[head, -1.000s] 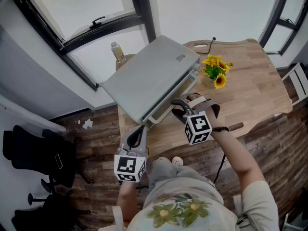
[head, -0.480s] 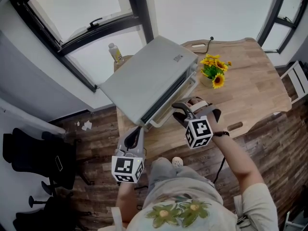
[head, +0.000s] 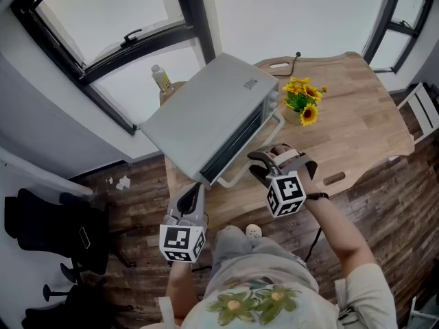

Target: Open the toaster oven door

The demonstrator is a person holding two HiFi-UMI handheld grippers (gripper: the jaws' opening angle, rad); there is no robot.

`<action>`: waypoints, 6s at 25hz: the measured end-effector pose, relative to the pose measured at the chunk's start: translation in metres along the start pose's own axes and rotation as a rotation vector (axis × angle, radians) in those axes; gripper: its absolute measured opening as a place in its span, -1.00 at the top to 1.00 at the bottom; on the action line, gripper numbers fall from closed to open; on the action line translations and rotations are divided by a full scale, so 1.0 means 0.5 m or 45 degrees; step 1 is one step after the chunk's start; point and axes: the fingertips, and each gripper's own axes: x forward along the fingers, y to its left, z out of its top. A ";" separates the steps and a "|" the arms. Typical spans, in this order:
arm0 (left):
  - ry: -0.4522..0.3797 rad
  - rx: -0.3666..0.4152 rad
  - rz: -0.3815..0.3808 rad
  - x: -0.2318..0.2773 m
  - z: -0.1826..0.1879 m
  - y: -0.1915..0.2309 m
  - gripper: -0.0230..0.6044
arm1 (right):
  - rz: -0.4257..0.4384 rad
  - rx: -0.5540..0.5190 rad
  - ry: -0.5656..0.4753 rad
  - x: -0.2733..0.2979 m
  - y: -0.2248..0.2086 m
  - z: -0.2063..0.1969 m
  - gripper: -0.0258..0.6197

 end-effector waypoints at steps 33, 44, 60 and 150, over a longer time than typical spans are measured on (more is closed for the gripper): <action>0.036 0.014 -0.125 0.052 -0.007 -0.030 0.91 | -0.006 0.100 0.015 -0.026 0.053 -0.029 0.44; 0.043 0.021 -0.159 0.067 -0.009 -0.039 0.91 | -0.044 0.141 0.031 -0.037 0.096 -0.054 0.44; 0.052 0.026 -0.179 0.068 -0.011 -0.051 0.91 | -0.007 0.247 0.041 -0.046 0.128 -0.070 0.40; 0.113 0.039 -0.252 0.092 -0.050 -0.096 0.91 | 0.268 0.475 0.216 -0.029 0.299 -0.161 0.30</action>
